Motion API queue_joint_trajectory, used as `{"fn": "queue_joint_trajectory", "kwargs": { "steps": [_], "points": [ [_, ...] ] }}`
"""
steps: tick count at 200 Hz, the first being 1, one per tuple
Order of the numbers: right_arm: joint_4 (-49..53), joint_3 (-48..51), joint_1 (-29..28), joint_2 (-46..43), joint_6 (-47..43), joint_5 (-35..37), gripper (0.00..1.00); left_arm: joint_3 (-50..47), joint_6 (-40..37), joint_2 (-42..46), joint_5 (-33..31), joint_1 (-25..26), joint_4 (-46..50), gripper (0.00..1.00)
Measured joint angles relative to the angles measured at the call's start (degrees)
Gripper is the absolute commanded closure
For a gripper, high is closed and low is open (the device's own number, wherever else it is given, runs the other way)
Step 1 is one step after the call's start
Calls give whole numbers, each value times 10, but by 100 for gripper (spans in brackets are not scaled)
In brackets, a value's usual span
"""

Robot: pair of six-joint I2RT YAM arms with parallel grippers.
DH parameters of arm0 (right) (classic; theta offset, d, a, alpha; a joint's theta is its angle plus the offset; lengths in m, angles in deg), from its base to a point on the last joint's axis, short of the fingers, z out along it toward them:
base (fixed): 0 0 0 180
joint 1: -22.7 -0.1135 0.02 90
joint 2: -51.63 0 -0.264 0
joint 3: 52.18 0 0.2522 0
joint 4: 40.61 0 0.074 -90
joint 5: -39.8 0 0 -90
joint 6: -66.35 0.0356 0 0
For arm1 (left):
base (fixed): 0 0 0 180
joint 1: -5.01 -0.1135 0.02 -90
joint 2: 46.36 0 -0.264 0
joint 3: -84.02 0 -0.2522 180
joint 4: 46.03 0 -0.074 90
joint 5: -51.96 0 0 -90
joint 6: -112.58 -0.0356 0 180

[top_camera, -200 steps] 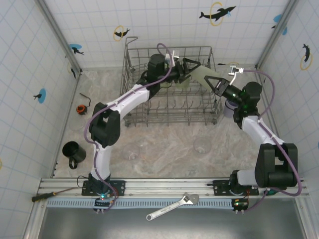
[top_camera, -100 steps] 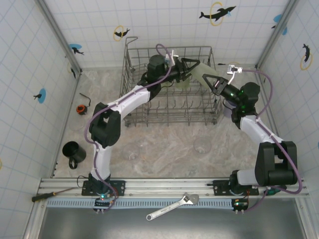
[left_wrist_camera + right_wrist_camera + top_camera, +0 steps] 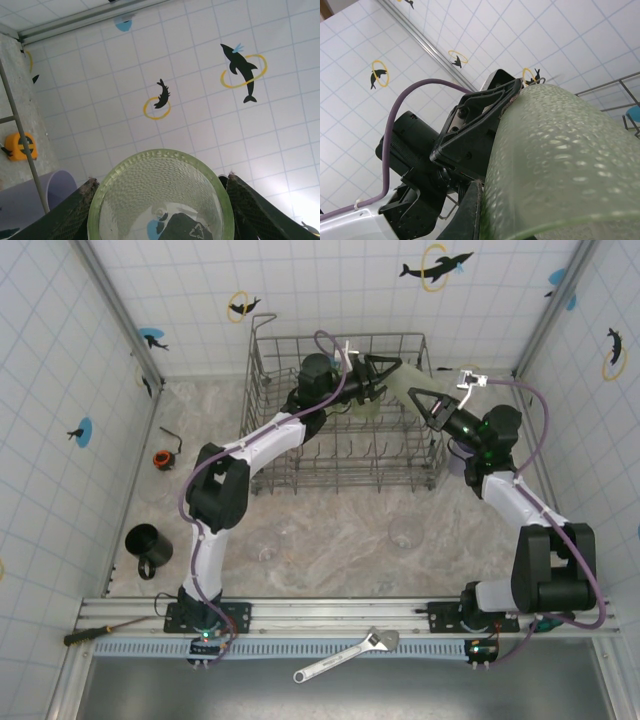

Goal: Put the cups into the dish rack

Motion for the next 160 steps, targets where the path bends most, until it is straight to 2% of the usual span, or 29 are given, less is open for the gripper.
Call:
{"fn": "queue_joint_trajectory", "kwargs": {
  "steps": [37, 57, 64, 91, 95, 120, 133, 147, 160],
  "points": [
    [-21, -1, 0, 11, 6, -1, 100, 0, -1, -1, -6, 0, -3, 39],
    [-27, -6, -1, 18, 9, -1, 100, 0, -1, -1, -12, 0, -4, 39],
    [-27, -8, -1, 21, 10, -2, 100, 0, -1, -1, -15, 0, -5, 48],
    [-28, -17, -1, 27, 11, -2, 100, 5, 0, -5, -21, 0, -11, 95],
    [-28, -18, -1, 28, 11, -2, 97, 7, 0, -6, -22, 0, -12, 100],
    [-23, -21, -1, 28, 12, 0, 79, 21, -10, -14, -17, 1, -13, 100],
    [-15, -23, -5, 28, 8, 0, 64, 32, -21, -22, -10, 9, -12, 100],
    [-5, -24, -6, 28, 3, 2, 61, 47, -29, -32, -14, 20, -12, 100],
    [6, -26, 0, 28, -1, 6, 52, 61, -37, -40, -13, 22, -9, 100]
  ]
}}
